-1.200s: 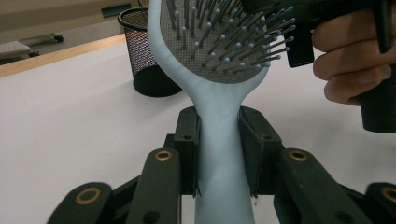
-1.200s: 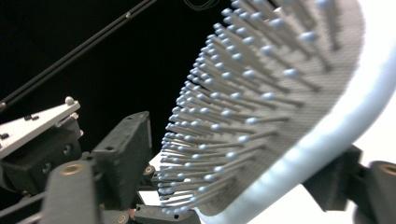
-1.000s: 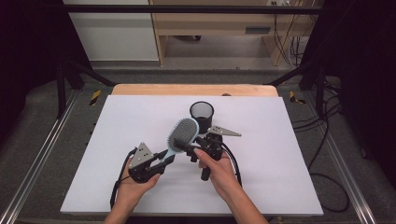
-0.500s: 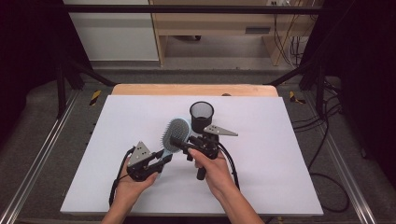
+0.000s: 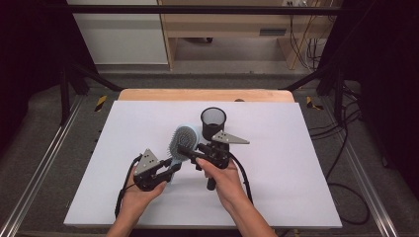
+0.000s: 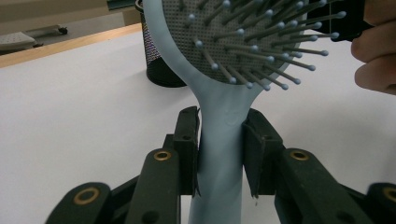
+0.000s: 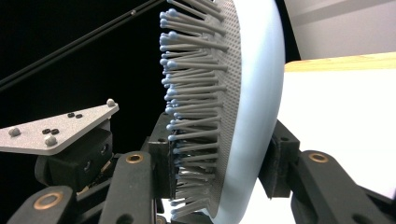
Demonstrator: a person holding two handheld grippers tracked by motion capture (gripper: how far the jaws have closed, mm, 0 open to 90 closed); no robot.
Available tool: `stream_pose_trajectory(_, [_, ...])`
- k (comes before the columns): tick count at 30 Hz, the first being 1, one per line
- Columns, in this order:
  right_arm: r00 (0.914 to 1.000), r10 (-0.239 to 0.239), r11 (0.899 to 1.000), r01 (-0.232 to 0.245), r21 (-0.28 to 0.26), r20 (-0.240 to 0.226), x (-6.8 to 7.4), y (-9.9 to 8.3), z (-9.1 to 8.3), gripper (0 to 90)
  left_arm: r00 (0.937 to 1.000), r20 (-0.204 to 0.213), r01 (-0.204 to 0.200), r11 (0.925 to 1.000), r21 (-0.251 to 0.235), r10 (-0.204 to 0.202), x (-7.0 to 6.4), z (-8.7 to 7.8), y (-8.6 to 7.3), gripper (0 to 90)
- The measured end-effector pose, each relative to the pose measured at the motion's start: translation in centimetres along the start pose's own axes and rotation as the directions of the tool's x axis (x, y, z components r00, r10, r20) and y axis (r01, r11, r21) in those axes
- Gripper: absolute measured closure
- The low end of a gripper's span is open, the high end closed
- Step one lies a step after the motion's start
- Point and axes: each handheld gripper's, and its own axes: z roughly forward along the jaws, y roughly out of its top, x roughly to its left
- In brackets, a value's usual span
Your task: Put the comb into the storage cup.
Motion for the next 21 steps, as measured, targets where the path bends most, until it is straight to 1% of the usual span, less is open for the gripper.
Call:
stream_pose_trajectory(3, [0.9999, -0.012, 1.0, 0.012, -0.005, 0.007, 0.1, 0.0, 0.0, 56.3, 1.0, -0.005, 0.003, 1.0, -0.001, -0.003, 0.0, 0.1, 0.0, 68.6])
stream_pose_trajectory(6, [0.9997, -0.021, 1.0, 0.021, -0.006, 0.012, 0.0, 0.0, 0.1, 56.6, 0.9994, 0.001, 0.033, 0.9994, -0.01, -0.033, 0.1, 0.2, -0.2, 65.4])
stream_pose_trajectory(9, [0.9997, -0.017, 1.0, 0.017, -0.007, 0.017, -0.1, 0.1, 0.0, 56.6, 0.9992, -0.004, 0.039, 0.9991, -0.015, -0.039, 0.0, 0.2, -0.3, 63.4])
stream_pose_trajectory(11, [0.9996, -0.015, 1.0, 0.015, -0.015, 0.023, -0.1, 0.2, -0.1, 56.6, 0.999, -0.017, 0.042, 0.9989, -0.021, -0.043, 0.0, 0.2, -0.3, 57.0])
stream_pose_trajectory(13, [0.9995, -0.012, 1.0, 0.012, -0.026, 0.03, -0.2, 0.3, -0.3, 56.6, 0.9984, -0.03, 0.046, 0.9985, -0.029, -0.047, -0.1, 0.2, -0.2, 46.3])
stream_pose_trajectory(15, [0.9992, -0.002, 0.999, 0.004, -0.038, 0.041, -0.4, 0.5, -0.5, 56.5, 0.9988, -0.021, 0.043, 0.9983, -0.04, -0.044, -0.2, 0.0, -0.2, 39.0])
stream_pose_trajectory(17, [0.9987, 0.004, 0.999, -0.002, -0.053, 0.051, -0.7, 0.8, -0.8, 56.4, 0.9984, -0.008, 0.056, 0.9972, -0.049, -0.056, -0.1, -0.3, -0.3, 31.9])
stream_pose_trajectory(19, [0.9978, 0.015, 0.998, -0.011, -0.064, 0.064, -1.0, 1.0, -1.0, 56.4, 0.9979, -0.014, 0.062, 0.9957, -0.07, -0.063, 0.0, -0.6, -0.4, 26.2])
stream_pose_trajectory(21, [0.9968, 0.022, 0.997, -0.016, -0.077, 0.077, -1.3, 1.1, -1.2, 56.2, 0.9976, -0.03, 0.059, 0.9946, -0.085, -0.062, 0.1, -0.8, -0.5, 20.9])
